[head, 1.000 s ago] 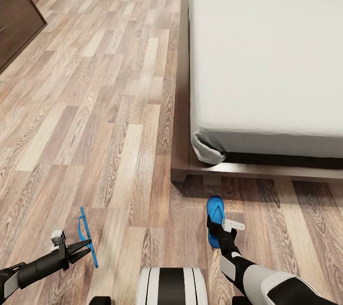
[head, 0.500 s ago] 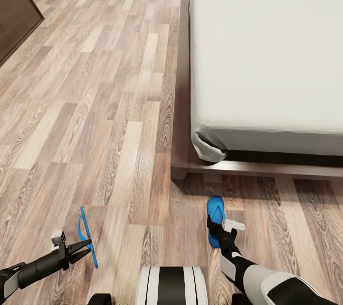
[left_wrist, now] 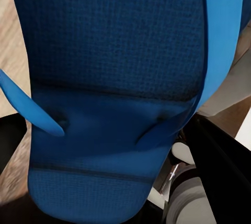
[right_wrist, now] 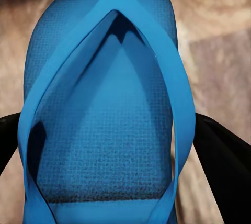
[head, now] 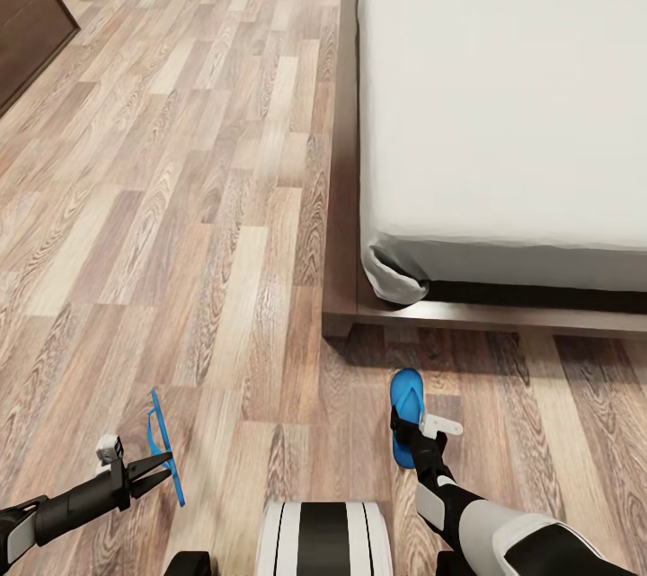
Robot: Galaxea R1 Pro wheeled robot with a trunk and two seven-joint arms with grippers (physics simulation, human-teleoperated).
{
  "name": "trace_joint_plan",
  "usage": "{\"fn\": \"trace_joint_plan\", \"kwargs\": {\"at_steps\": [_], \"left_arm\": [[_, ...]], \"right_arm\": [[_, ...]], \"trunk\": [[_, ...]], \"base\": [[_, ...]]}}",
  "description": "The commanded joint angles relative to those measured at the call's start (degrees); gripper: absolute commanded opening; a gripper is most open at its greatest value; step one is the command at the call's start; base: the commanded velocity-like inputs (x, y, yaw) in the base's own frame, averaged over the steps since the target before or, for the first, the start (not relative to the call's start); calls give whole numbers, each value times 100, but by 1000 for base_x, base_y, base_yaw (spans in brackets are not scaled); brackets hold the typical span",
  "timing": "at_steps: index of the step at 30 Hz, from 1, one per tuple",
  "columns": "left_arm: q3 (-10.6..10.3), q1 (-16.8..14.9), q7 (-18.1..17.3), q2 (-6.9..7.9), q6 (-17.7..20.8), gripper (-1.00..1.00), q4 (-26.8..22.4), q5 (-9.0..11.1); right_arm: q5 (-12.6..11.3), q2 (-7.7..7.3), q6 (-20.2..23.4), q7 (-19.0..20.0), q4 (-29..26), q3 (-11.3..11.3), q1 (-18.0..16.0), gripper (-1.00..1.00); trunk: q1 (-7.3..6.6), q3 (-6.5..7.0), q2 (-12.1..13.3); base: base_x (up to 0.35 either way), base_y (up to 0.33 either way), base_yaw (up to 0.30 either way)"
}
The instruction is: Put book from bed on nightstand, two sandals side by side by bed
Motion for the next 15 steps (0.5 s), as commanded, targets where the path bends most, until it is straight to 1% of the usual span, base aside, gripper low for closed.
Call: {"fn": "trace_joint_plan", "kwargs": {"at_steps": [1,7,8,15], "left_arm": [[38,-1,-24,-1,63,-100,-1,-44],[35,-1,-24,-2,68,-100,0,-43],[35,-1,-24,-3,71,-100,0,-43],[32,-1,-16,-3,76,-100,0,-43]], "right_arm": [[-51,4,-30,8,23,45,-8,-100],[-51,4,-28,7,23,45,-8,-100],[-51,4,-29,7,23,45,-8,100],[-51,4,-25,7,23,45,-8,100]], "trunk": [[-1,-3,-1],[-1,-3,-1],[-1,-3,-1],[-1,-3,-1]], "base": [[0,0,0],[0,0,0],[0,0,0],[0,0,0]]}}
